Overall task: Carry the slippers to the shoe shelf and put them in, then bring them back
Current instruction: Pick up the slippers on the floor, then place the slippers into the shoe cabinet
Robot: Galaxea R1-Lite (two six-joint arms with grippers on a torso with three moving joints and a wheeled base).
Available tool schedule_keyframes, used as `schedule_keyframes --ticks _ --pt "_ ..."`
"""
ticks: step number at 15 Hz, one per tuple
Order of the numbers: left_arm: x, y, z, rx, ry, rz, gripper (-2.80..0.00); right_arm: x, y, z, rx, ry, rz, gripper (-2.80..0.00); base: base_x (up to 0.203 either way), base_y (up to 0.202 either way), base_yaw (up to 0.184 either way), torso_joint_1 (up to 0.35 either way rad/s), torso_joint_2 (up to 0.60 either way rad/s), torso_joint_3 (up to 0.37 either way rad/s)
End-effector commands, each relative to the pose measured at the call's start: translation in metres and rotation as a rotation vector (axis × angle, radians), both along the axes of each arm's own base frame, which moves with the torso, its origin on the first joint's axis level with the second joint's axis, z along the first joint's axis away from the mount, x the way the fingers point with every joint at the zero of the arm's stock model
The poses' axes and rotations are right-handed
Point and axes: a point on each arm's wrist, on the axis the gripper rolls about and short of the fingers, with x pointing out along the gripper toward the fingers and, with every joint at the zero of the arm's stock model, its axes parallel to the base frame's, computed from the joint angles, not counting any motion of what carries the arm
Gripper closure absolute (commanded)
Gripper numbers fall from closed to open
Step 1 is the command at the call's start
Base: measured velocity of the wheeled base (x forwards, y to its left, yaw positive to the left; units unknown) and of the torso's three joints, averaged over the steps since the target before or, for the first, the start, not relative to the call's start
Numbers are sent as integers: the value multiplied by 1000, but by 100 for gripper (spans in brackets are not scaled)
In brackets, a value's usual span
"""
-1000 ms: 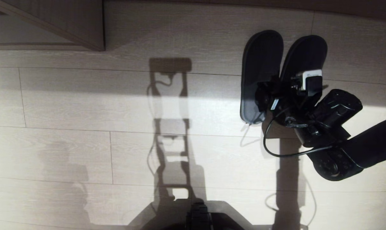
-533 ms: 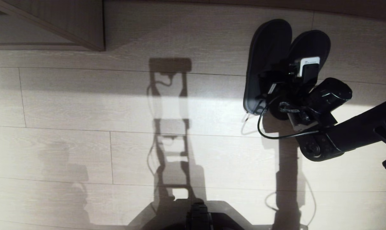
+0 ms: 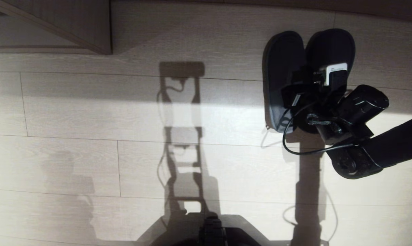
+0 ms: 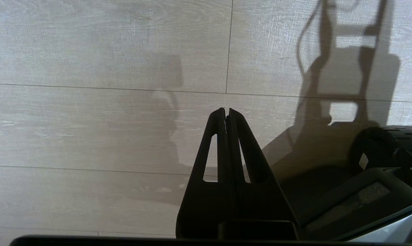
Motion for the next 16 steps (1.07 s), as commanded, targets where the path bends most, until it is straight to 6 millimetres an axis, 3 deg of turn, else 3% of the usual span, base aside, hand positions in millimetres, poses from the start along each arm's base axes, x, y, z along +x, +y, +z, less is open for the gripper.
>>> schedule_keyframes --ticks 1,4,6,8,11,14,16 --pt "0 0 0 0 -1 0 0 -35 -7 26 2 -46 8 0 0 0 0 0 0 0" --pt "0 0 0 0 -1 0 0 -95 -18 44 -14 -2 26 0 0 0 0 0 0 0" --pt "0 0 0 0 -1 0 0 -122 -24 39 -27 67 32 0 0 0 0 0 0 0" --pt "0 0 0 0 -1 0 0 -161 -32 48 -25 69 35 0 0 0 0 0 0 0" --pt "0 0 0 0 -1 0 0 -240 -48 59 -2 31 44 0 0 0 0 0 0 0" --pt "0 0 -1 0 1 0 0 -304 -62 48 11 40 43 0 0 0 0 0 0 0" --pt "0 0 -1 1 1 0 0 -322 -66 32 9 112 33 0 0 0 0 0 0 0"
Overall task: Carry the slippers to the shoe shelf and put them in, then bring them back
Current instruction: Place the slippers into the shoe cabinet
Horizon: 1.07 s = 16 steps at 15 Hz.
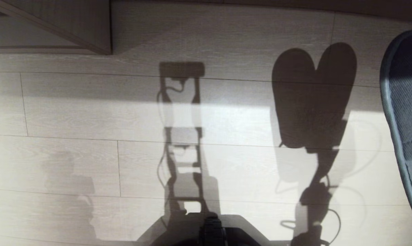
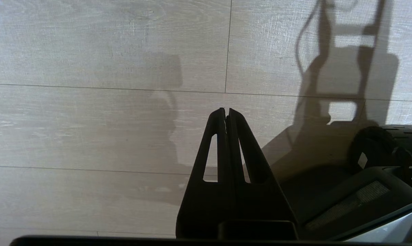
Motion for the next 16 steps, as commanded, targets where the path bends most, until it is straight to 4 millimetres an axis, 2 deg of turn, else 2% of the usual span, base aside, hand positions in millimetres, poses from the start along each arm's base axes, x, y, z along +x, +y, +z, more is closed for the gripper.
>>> schedule_keyframes --ticks 1,3,6,8,12,16 --pt "0 0 0 0 0 0 0 -43 -8 -2 20 -87 -16 0 0 0 0 0 0 0" --pt "0 0 0 0 0 0 0 -73 -13 -16 41 -117 -25 0 0 0 0 0 0 0" --pt "0 0 0 2 0 2 0 -98 -12 -51 39 -130 -9 0 0 0 0 0 0 0" --pt "0 0 0 0 0 0 0 -105 -11 -73 52 -106 -16 0 0 0 0 0 0 0" --pt "0 0 0 2 0 -1 0 -99 -10 -128 82 16 -29 0 0 0 0 0 0 0" --pt "0 0 0 3 0 -1 0 -97 -10 -162 57 213 -27 0 0 0 0 0 0 0"
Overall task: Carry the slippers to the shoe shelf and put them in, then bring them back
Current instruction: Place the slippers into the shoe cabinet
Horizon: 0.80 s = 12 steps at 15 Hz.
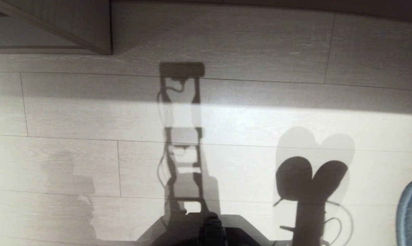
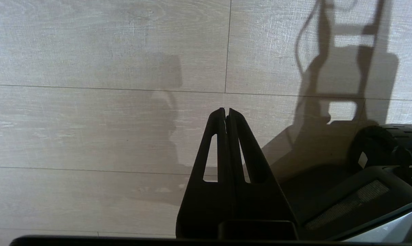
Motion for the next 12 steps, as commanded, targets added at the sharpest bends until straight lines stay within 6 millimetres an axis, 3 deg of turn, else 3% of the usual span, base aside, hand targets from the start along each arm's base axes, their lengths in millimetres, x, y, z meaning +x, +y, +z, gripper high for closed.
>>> schedule_keyframes --ticks 1,12 --pt "0 0 0 0 -1 0 0 -1 0 -13 -6 80 -15 0 0 0 0 0 0 0" --pt "0 0 0 7 -1 -1 0 -1 -1 -17 -3 110 -25 0 0 0 0 0 0 0"
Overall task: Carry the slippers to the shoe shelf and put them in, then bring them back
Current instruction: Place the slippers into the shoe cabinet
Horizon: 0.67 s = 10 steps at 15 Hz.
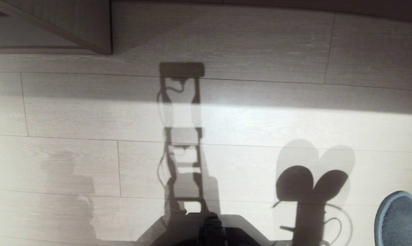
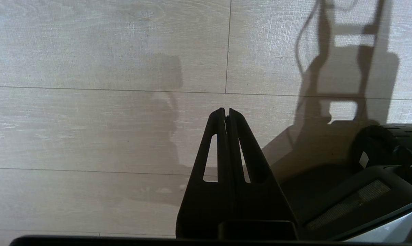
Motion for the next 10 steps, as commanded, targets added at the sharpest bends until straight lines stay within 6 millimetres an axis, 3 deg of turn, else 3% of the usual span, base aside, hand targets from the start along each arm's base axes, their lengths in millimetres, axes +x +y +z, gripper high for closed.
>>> schedule_keyframes --ticks 1,10 --pt "0 0 0 0 1 -1 0 0 0 -1 -1 4 1 0 0 0 0 0 0 0" --pt "0 0 0 -8 1 1 0 0 0 -1 39 6 -7 0 0 0 0 1 1 168"
